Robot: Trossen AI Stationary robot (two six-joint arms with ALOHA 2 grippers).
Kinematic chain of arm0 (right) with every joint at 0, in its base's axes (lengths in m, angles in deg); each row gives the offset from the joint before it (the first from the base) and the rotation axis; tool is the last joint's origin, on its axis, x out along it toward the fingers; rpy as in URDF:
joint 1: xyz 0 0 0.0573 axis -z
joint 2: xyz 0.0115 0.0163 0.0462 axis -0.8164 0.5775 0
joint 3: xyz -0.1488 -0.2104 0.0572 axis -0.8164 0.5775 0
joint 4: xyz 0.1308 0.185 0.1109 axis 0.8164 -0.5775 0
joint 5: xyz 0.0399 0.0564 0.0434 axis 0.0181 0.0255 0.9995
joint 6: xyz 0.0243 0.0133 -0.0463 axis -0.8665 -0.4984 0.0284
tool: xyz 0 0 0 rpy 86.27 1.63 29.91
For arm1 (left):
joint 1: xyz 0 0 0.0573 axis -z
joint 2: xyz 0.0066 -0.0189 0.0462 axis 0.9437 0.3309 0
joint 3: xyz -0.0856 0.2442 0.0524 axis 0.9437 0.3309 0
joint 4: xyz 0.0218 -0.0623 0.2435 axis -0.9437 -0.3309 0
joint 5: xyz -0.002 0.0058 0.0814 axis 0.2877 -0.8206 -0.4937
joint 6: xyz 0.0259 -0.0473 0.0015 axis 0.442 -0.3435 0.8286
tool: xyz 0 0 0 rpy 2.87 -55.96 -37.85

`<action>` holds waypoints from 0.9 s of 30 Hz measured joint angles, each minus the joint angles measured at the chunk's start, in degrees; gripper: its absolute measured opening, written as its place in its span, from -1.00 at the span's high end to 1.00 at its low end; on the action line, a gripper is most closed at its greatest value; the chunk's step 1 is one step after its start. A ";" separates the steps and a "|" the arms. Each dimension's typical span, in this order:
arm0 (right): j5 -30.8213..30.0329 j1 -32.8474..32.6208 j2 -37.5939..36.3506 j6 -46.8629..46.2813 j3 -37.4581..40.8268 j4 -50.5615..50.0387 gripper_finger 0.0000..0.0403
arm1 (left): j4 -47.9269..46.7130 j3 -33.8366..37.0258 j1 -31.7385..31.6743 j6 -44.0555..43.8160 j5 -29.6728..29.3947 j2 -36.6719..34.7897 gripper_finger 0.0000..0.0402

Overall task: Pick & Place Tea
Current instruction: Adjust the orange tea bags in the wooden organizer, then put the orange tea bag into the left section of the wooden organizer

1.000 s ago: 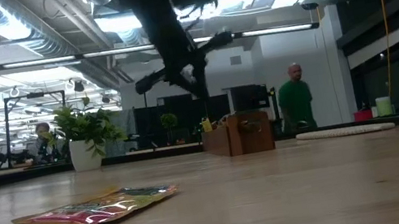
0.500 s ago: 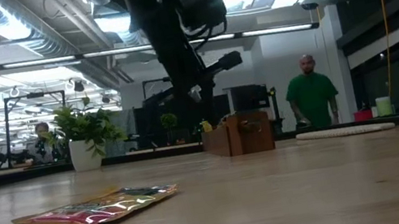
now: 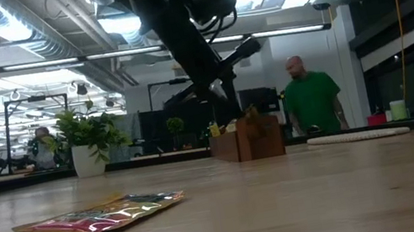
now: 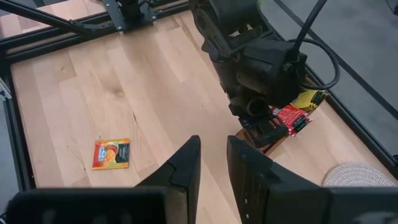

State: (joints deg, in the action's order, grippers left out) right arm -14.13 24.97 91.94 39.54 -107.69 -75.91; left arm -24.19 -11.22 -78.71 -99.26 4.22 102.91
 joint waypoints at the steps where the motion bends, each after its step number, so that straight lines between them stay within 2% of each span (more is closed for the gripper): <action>1: 0.00 0.01 -0.01 0.00 0.00 0.01 0.59 | 0.82 0.00 0.00 0.04 -0.12 0.00 0.99; 7: 0.00 0.01 -0.01 -0.20 0.00 0.01 0.59 | 6.77 -0.04 -0.87 0.96 1.13 0.56 0.99; 14: 0.00 0.02 -0.01 -0.20 0.00 0.02 0.59 | 7.89 -0.02 -1.64 0.67 2.62 1.40 0.99; 19: 0.00 0.02 -0.01 -0.07 0.00 0.00 0.59 | 13.75 -0.02 -1.60 3.43 2.94 1.40 0.99; 27: 0.02 0.02 -0.01 -0.02 0.00 0.01 0.59 | 13.97 0.01 -1.95 4.48 4.36 0.42 0.99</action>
State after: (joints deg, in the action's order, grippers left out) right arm -14.11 24.99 91.94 39.51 -107.69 -75.91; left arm -10.22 -11.21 -80.66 -94.78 8.58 103.34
